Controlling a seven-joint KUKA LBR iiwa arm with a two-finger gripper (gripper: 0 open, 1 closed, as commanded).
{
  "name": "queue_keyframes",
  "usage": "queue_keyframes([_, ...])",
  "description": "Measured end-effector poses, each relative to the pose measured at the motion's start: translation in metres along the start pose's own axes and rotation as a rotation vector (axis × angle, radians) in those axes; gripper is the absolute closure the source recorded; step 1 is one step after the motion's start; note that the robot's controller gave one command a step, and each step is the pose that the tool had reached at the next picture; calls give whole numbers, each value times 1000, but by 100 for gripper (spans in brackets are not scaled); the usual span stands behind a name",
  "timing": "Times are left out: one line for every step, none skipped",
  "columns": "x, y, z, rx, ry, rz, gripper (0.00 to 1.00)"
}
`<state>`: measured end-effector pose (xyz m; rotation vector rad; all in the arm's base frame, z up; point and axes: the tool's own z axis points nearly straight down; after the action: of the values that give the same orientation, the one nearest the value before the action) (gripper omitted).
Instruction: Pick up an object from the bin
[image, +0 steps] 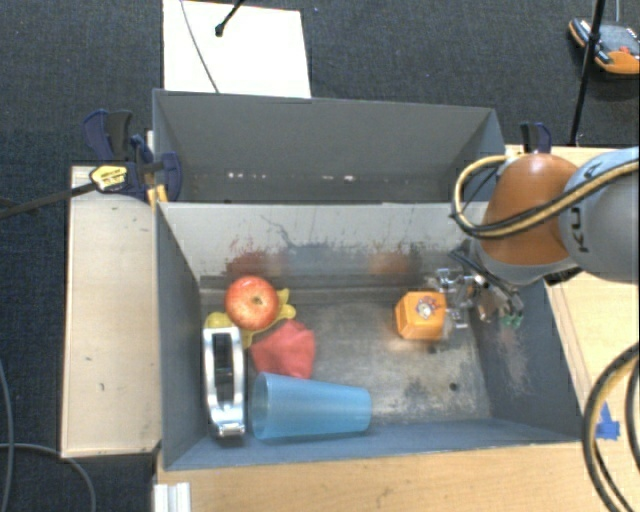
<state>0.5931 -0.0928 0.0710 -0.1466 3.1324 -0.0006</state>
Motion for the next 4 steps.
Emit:
queue_keyframes([0, 0, 0, 0, 0, -2, 100])
queue_keyframes([-2, 0, -45, 1, -1, -4, 100])
queue_keyframes([-1, 0, -39, -1, 5, -6, 100])
queue_keyframes([-4, -1, -99, 1, -1, -7, 100])
